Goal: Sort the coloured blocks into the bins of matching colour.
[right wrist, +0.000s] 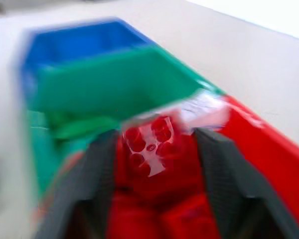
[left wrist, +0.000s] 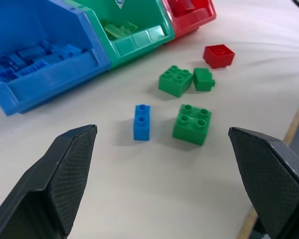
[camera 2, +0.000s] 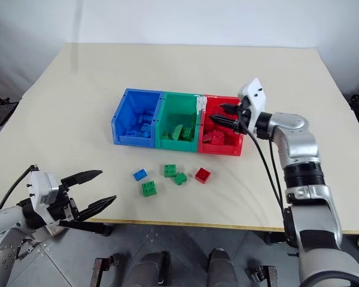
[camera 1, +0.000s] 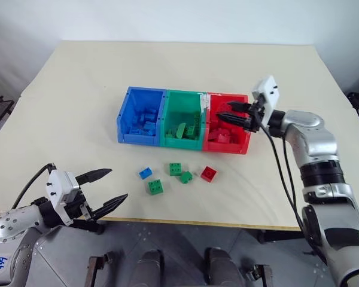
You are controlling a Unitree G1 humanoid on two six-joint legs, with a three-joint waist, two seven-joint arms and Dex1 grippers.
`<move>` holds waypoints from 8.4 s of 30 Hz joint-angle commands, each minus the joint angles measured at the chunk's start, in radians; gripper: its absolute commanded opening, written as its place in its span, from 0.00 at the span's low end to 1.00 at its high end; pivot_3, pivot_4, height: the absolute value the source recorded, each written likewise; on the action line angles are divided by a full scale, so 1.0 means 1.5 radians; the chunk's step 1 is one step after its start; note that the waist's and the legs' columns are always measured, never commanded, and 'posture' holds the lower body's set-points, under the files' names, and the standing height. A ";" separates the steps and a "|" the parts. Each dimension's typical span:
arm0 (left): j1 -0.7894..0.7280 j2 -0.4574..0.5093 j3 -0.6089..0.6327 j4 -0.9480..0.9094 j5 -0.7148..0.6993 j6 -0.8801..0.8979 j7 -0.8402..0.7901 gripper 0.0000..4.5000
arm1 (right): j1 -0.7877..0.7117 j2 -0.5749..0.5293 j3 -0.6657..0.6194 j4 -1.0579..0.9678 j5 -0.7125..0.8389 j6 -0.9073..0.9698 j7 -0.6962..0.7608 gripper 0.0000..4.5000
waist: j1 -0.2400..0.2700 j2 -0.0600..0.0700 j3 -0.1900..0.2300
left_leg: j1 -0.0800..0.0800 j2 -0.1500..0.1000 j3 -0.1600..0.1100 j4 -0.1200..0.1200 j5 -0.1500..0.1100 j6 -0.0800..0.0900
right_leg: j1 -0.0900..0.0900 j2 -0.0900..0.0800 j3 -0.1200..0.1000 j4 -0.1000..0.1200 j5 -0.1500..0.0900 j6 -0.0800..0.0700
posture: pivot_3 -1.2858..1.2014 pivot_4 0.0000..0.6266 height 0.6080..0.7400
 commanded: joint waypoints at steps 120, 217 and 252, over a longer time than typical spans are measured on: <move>-0.627 -0.083 -0.552 0.155 0.228 0.309 -0.024 1.00 | 0.721 -0.153 -0.210 -0.671 0.231 -0.045 0.130 0.99 | 0.020 -0.002 0.000 | 0.001 0.000 0.004 0.003 -0.002 0.002 | 0.002 0.000 0.000 0.000 0.001 0.002 | 0.52 0.24 1.00; -0.496 0.034 -0.387 0.155 0.217 0.207 -0.032 0.99 | 0.569 -0.147 -0.121 -0.501 0.156 -0.133 0.183 1.00 | 0.027 -0.003 0.000 | 0.002 0.000 0.004 0.003 -0.001 0.002 | 0.001 0.000 0.000 0.001 0.001 0.002 | 0.52 0.24 1.00; -0.650 -0.113 -0.364 0.250 0.223 0.192 -0.011 0.33 | 0.678 -0.105 -0.218 -0.625 0.214 -0.088 0.012 1.00 | 0.025 -0.003 0.000 | 0.000 0.000 0.004 0.005 -0.001 0.002 | 0.001 0.000 0.000 0.003 0.001 0.002 | 0.52 0.24 1.00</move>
